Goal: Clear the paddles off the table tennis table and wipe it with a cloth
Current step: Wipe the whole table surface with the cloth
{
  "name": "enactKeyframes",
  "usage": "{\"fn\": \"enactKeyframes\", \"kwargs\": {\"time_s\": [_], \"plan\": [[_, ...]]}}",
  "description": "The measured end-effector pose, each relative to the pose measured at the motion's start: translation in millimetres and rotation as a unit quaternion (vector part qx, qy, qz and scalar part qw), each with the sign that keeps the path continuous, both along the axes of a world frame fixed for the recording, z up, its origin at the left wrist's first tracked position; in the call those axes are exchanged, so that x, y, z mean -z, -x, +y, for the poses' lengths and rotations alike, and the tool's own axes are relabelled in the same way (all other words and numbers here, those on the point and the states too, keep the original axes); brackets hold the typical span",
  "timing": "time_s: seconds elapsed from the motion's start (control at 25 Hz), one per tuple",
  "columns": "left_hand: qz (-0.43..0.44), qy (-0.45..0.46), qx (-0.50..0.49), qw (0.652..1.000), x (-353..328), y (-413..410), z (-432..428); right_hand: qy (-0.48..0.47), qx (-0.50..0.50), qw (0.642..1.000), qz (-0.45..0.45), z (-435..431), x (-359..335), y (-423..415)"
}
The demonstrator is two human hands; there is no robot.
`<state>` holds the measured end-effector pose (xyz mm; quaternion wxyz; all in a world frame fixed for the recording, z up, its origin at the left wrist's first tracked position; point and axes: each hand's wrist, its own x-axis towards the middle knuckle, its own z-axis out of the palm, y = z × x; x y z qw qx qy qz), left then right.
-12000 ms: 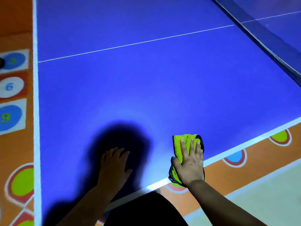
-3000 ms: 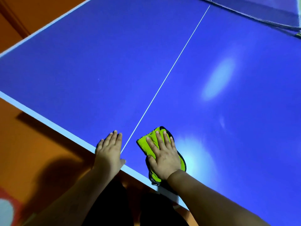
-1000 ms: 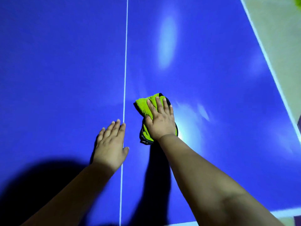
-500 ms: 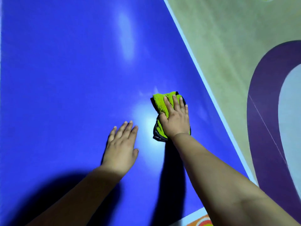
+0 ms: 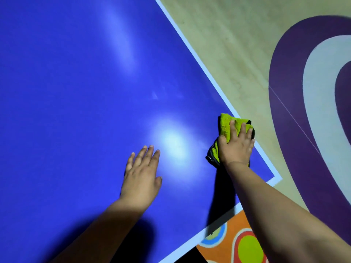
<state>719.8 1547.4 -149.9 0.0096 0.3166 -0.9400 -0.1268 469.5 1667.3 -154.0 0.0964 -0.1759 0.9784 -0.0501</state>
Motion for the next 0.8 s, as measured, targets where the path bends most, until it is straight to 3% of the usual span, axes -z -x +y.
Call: {"fn": "enactKeyframes", "kwargs": {"time_s": [0.12,0.36,0.6,0.8], "plan": [[0.002,-0.005,-0.028,1.0,0.8,-45.7,6.4,0.005,-0.047,0.999,0.002,-8.3,-1.5,-74.2],[-0.021,-0.014,-0.142,0.99,-5.0,-197.0,29.5,0.006,-0.236,0.971,-0.025,-41.6,-5.7,-246.0],[-0.042,-0.039,-0.289,0.955,-11.4,-329.4,69.3,-0.008,-0.434,0.9,-0.049,-47.1,-5.3,-395.5],[-0.056,-0.039,-0.333,0.94,-14.2,-367.8,111.4,0.007,-0.564,0.823,-0.07,-7.8,-1.7,-466.3]]}}
